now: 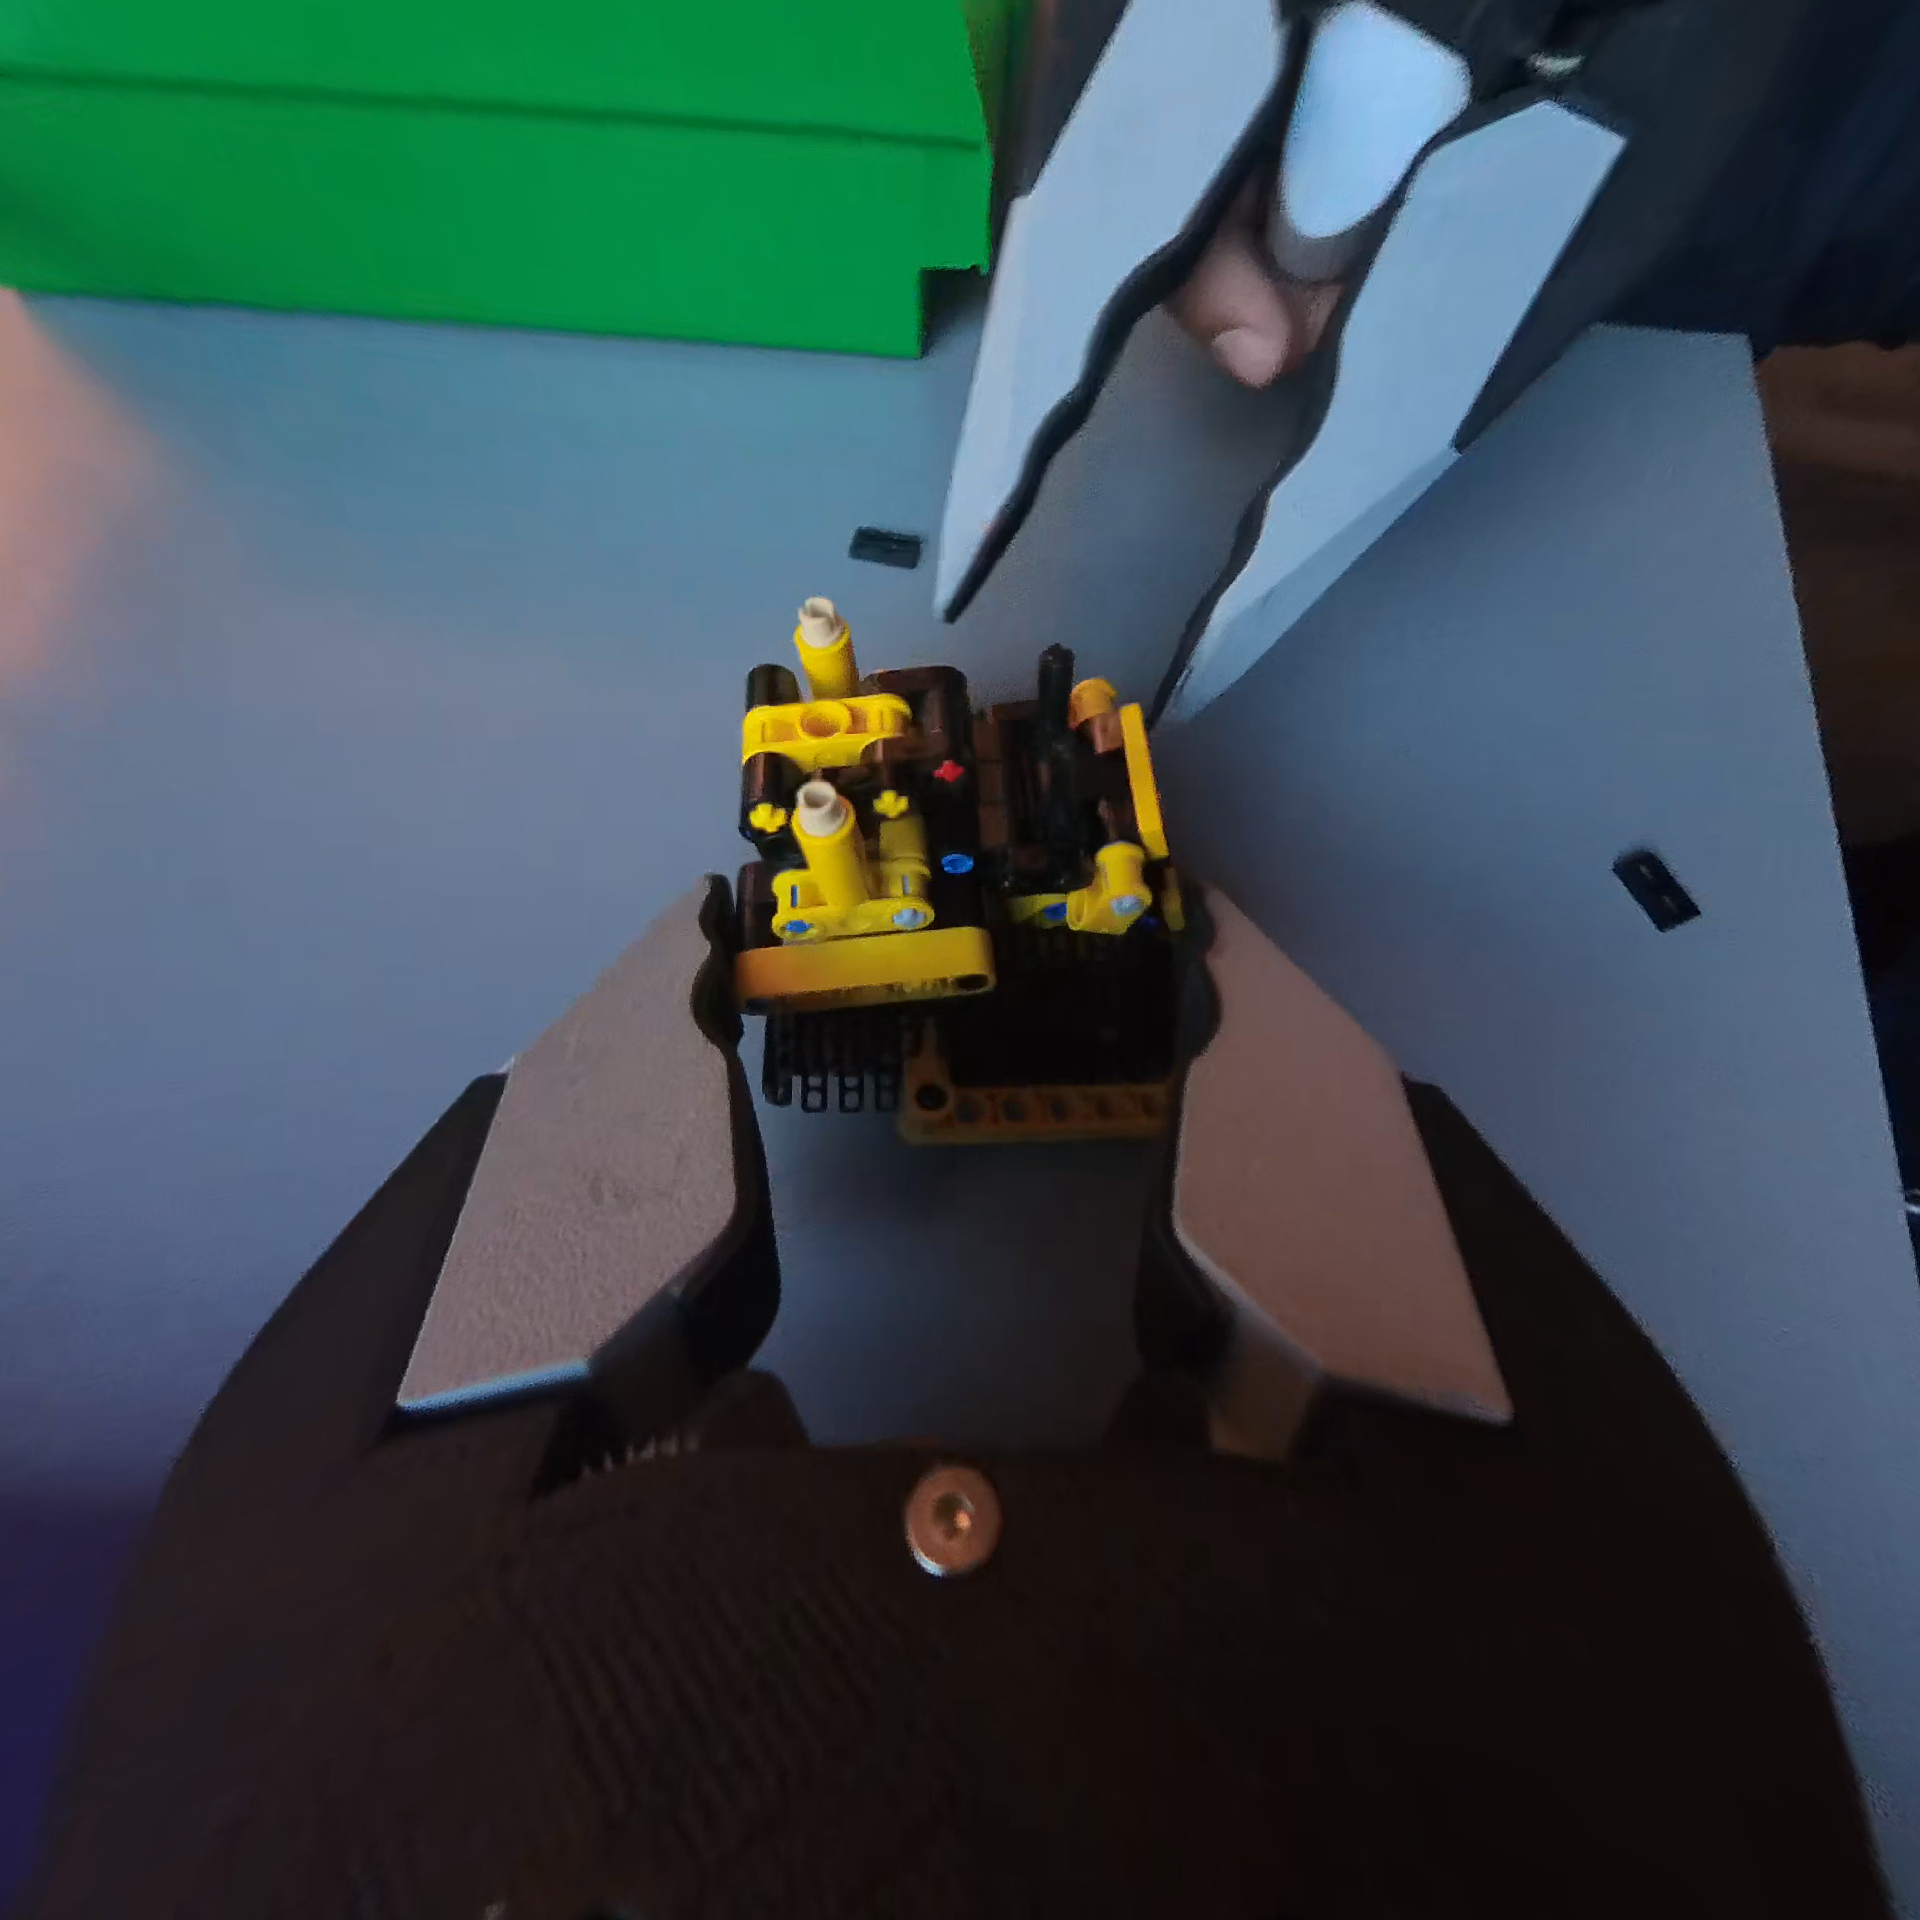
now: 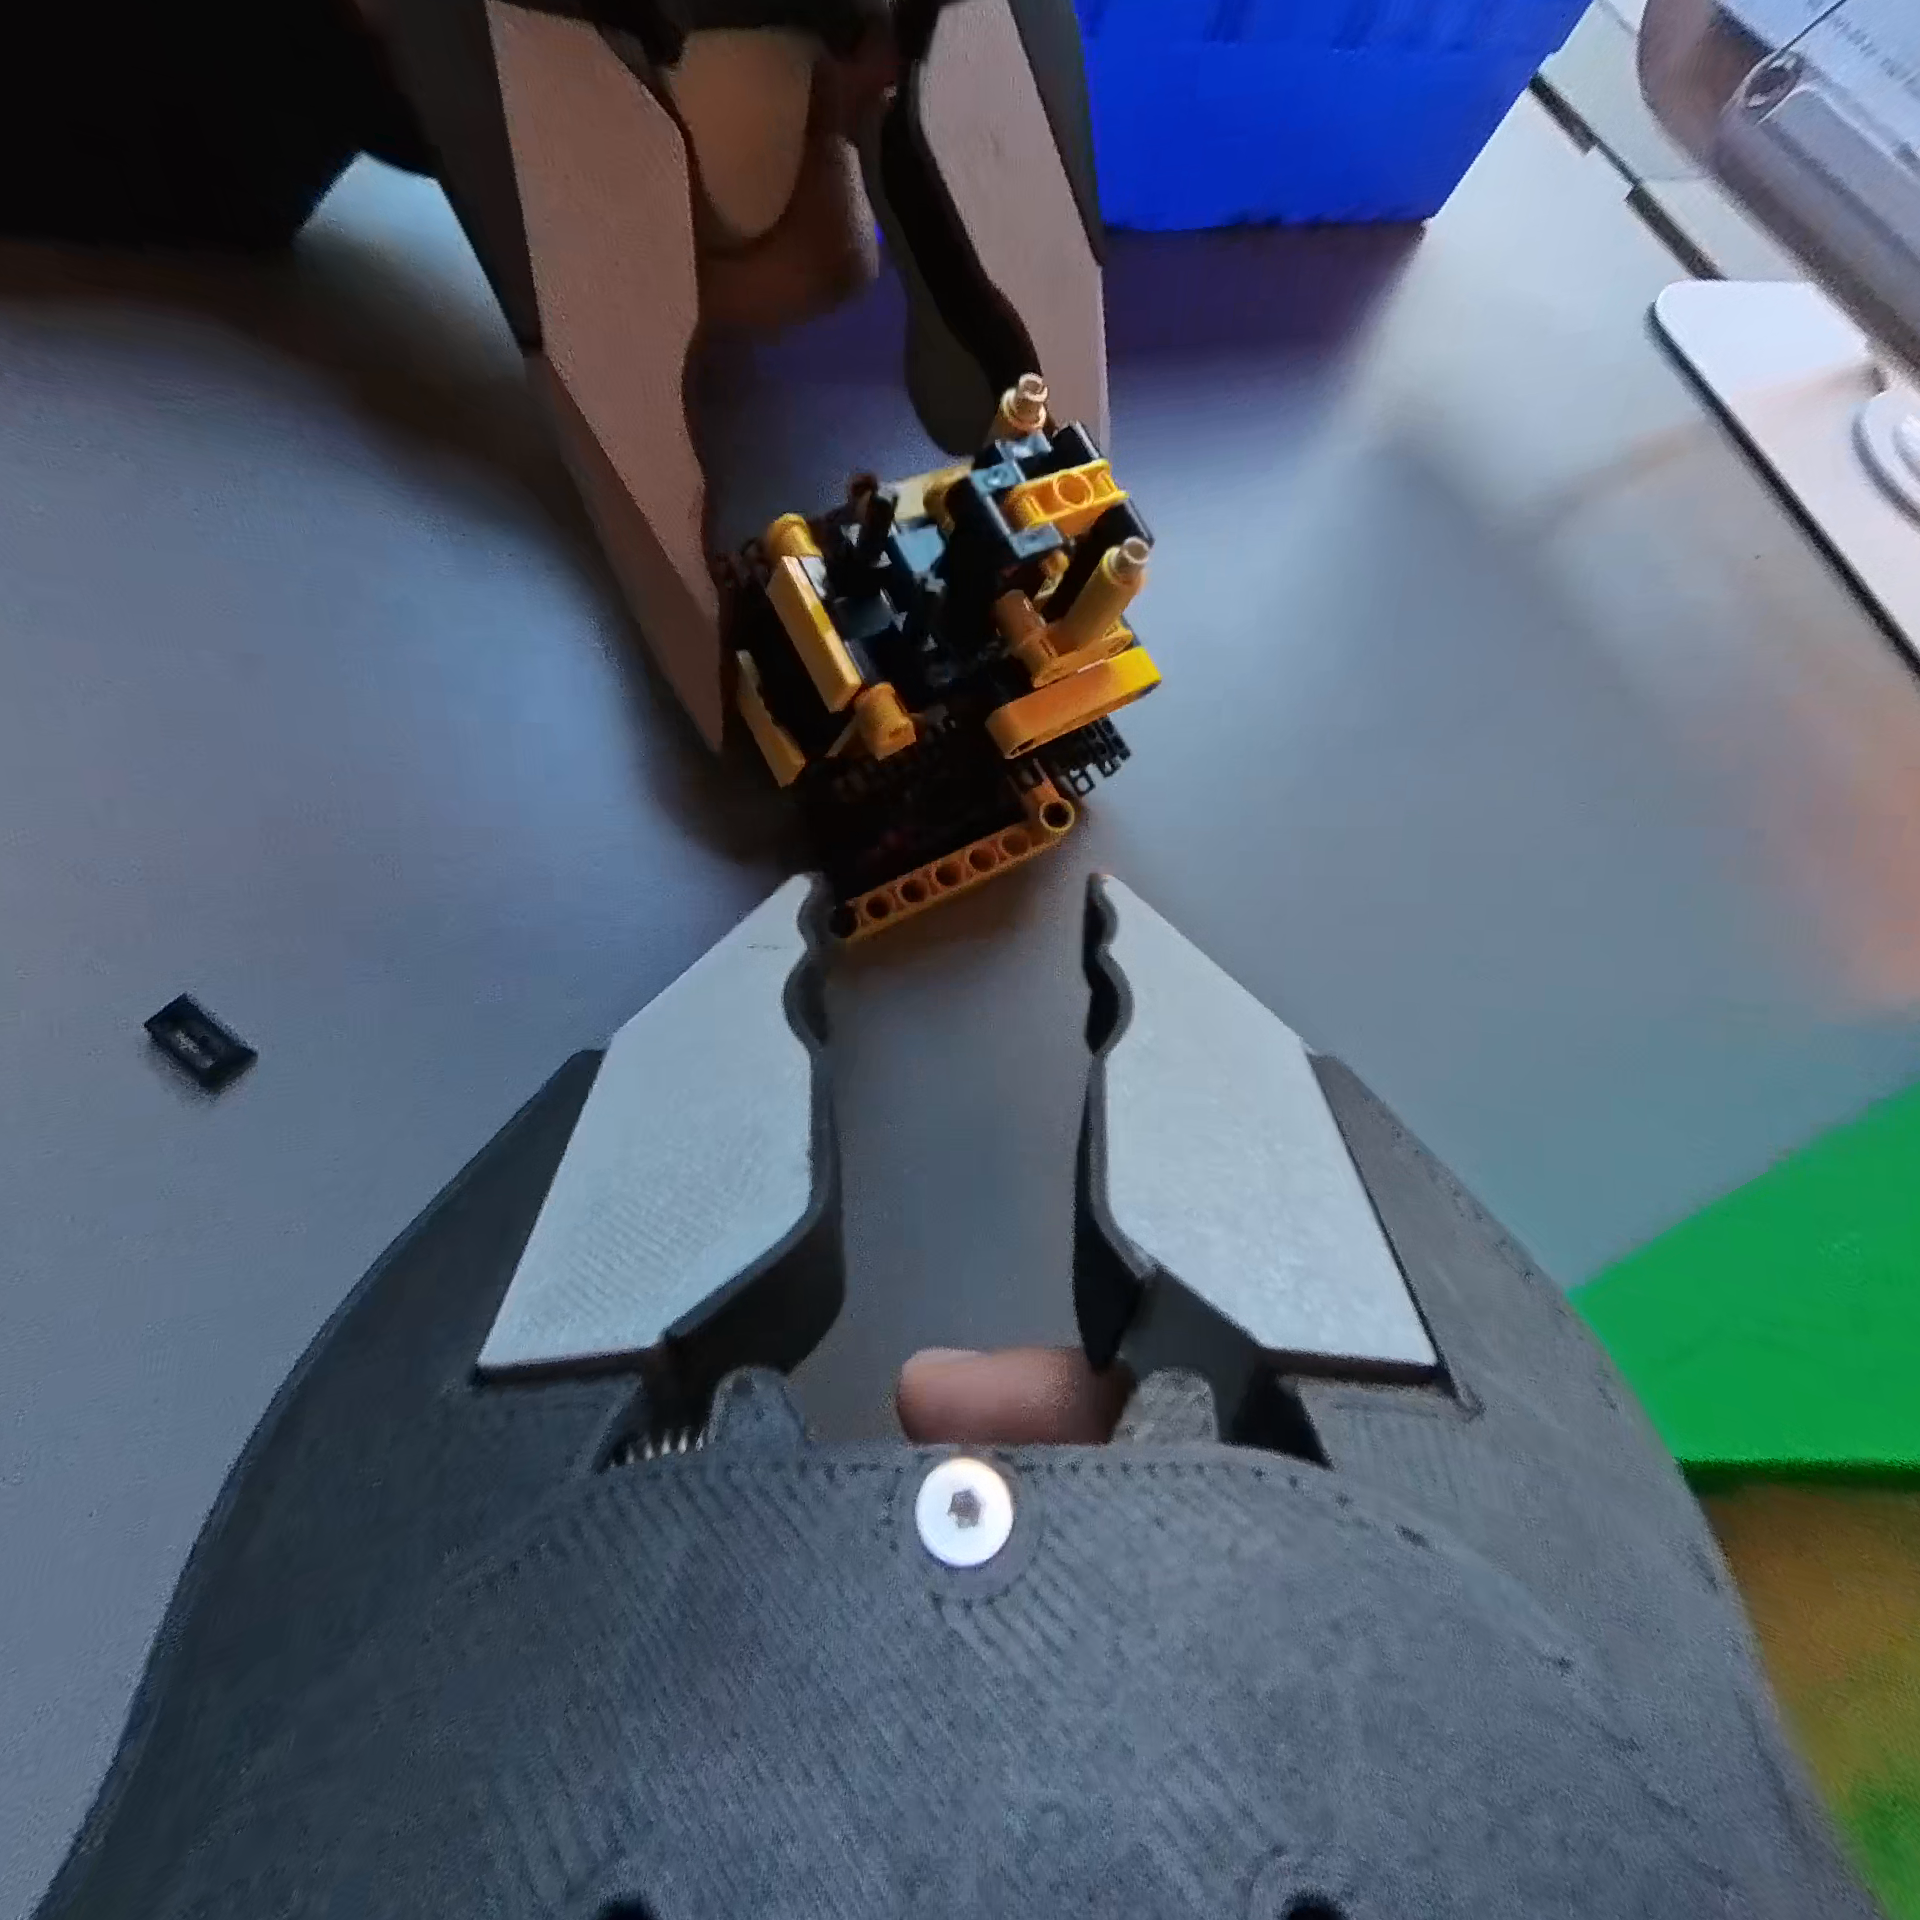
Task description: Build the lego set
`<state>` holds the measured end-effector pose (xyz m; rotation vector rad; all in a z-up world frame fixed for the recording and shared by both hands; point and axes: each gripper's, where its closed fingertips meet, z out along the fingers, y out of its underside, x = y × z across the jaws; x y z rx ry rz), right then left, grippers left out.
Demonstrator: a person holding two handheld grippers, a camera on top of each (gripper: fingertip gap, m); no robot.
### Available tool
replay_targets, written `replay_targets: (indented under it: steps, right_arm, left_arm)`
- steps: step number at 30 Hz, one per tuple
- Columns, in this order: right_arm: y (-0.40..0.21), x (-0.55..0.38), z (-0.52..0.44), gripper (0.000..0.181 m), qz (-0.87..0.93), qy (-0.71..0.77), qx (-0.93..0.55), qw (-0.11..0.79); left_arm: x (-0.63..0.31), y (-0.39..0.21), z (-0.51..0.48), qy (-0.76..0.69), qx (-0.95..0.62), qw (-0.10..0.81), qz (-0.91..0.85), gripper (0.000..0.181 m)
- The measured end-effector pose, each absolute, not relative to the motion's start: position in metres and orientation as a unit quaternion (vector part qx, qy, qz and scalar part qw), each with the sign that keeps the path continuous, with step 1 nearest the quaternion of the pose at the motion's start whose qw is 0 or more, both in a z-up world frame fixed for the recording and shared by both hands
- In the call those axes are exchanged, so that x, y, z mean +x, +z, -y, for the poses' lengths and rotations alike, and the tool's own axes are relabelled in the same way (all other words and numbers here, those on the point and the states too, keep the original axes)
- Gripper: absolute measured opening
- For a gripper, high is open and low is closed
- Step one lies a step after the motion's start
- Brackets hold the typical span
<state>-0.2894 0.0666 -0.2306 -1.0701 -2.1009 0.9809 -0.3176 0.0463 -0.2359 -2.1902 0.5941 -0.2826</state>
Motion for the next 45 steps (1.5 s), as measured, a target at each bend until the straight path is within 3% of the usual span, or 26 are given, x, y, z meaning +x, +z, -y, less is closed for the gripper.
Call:
replay_targets:
  steps: [9,12,13,15,21,24,40,45]
  right_arm:
    - [-0.247,-0.283,-0.051,0.059,0.825,0.327,-0.371,0.272]
    - [-0.247,-0.291,-0.049,0.056,0.82,0.317,-0.38,0.287]
    - [-0.247,-0.292,-0.048,0.056,0.82,0.318,-0.381,0.285]
    - [-0.248,-0.292,-0.048,0.053,0.82,0.318,-0.384,0.282]
    - [-0.251,-0.289,-0.056,0.018,0.824,0.298,-0.381,0.294]
    - [-0.252,-0.291,-0.067,0.009,0.822,0.271,-0.386,0.32]
    - [-0.242,-0.286,-0.079,0.006,0.799,0.309,-0.423,0.294]
    - [-0.244,-0.287,-0.061,0.018,0.808,0.334,-0.406,0.266]
  left_arm:
    - [-0.313,-0.247,-0.037,-0.117,-0.88,0.387,-0.25,0.087]
    - [-0.314,-0.262,-0.042,-0.094,-0.902,0.352,-0.234,0.133]
    - [-0.311,-0.263,-0.042,-0.096,-0.901,0.35,-0.238,0.133]
    - [-0.306,-0.256,-0.044,-0.103,-0.892,0.368,-0.242,0.093]
    - [-0.315,-0.257,-0.042,-0.108,-0.894,0.365,-0.238,0.091]
    - [-0.32,-0.257,-0.039,-0.11,-0.893,0.365,-0.239,0.091]
    - [-0.315,-0.256,-0.032,-0.122,-0.889,0.356,-0.26,0.091]
    - [-0.305,-0.257,-0.032,-0.123,-0.883,0.356,-0.281,0.091]
